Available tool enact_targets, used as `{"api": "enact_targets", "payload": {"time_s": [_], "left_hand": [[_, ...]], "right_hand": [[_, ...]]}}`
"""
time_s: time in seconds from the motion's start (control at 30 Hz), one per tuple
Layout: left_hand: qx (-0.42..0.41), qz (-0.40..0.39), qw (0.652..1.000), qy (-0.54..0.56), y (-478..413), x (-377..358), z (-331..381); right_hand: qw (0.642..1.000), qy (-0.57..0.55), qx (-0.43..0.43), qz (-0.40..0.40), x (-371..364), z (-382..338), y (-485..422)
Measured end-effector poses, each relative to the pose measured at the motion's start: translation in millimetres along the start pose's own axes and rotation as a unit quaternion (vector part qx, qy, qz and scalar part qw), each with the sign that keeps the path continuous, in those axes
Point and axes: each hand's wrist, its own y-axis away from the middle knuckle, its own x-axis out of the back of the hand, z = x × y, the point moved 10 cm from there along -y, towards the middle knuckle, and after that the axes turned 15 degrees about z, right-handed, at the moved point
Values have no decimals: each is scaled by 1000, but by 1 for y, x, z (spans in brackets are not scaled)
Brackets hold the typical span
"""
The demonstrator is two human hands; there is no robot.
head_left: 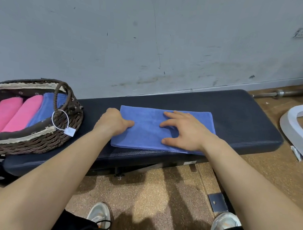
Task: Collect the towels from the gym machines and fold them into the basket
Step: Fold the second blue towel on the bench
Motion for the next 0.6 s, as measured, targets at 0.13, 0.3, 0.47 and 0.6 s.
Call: {"api": "enact_targets", "payload": {"time_s": [0.13,0.3,0.47,0.6], "left_hand": [[37,-39,988,147,-9,0,-1],[68,-87,960,257,-7,4,5],[61,-91,937,331,-16,25,12],[36,-70,921,381,-20,49,25]], "right_hand": [[999,-32,-14,-10,3,7,-3],[998,-53,-36,-21,4,13,-6],[997,-65,-40,-10,-3,1,-12],[997,-68,-25,11,-14,-24,-20]]}}
